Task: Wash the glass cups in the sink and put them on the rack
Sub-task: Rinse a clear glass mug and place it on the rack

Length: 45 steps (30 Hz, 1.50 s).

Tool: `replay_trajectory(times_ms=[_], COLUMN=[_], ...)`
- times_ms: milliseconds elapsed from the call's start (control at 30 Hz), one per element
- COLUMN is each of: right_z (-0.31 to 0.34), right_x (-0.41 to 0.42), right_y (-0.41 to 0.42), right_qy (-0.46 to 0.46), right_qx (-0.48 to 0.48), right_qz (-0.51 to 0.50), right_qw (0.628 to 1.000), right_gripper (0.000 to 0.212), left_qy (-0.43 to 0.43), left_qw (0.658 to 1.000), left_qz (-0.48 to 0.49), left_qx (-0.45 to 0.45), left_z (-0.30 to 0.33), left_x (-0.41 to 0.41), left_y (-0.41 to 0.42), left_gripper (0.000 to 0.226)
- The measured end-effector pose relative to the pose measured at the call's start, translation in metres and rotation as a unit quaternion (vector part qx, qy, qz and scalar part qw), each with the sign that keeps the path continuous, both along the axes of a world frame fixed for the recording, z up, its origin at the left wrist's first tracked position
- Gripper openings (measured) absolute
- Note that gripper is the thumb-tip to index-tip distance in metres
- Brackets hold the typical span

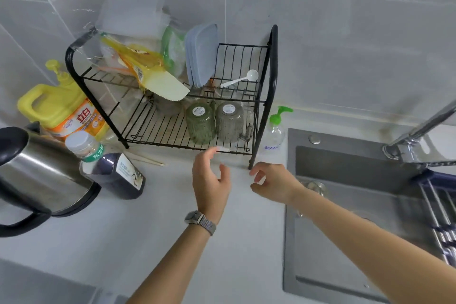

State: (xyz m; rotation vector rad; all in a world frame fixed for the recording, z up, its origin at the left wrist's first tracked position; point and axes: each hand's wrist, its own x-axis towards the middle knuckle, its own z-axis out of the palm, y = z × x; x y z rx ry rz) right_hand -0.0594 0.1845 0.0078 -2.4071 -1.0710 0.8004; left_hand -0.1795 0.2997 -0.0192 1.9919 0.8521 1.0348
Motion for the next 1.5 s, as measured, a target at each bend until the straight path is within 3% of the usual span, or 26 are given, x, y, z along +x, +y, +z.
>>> replay_trajectory(times_ms=[133,267,500,700,1033,1233,1367,1500], right_z=[-0.002,-0.013,-0.034,-0.062,-0.108,-0.139,-0.158,-0.171], right_x=[0.013,0.032,0.077,0.106,0.128,0.127,0.121,0.119], right_y=[-0.053,-0.114,-0.224,-0.283,-0.256,-0.215,-0.197,-0.177], right_qy=[-0.022,-0.023,0.001,0.034,0.181,0.29,0.37,0.401], right_qx=[-0.056,-0.087,-0.11,-0.117,-0.09,-0.08,-0.033,-0.035], right_qz=[-0.016,-0.065,-0.152,-0.204,-0.205,-0.214,-0.292,-0.299], right_qw=[0.998,0.994,0.982,0.971,0.957,0.929,0.881,0.865], right_gripper=[0.03,0.014,0.034,0.042,0.04,0.039,0.038,0.036], left_qy=[0.152,0.284,0.409,0.453,0.465,0.439,0.428,0.417], left_qw=[0.981,0.937,0.86,0.831,0.84,0.855,0.859,0.861], left_qz=[-0.103,-0.186,-0.289,-0.319,-0.249,-0.198,-0.172,-0.159], left_qx=[0.066,0.083,0.095,0.057,-0.125,-0.191,-0.222,-0.243], left_z=[-0.003,0.0,0.004,-0.009,-0.032,-0.04,-0.047,-0.052], left_x=[-0.002,0.008,0.057,0.097,0.096,0.095,0.086,0.081], left_y=[-0.039,-0.079,-0.145,-0.193,-0.22,-0.226,-0.231,-0.231], left_gripper=[0.042,0.043,0.044,0.045,0.037,0.033,0.034,0.032])
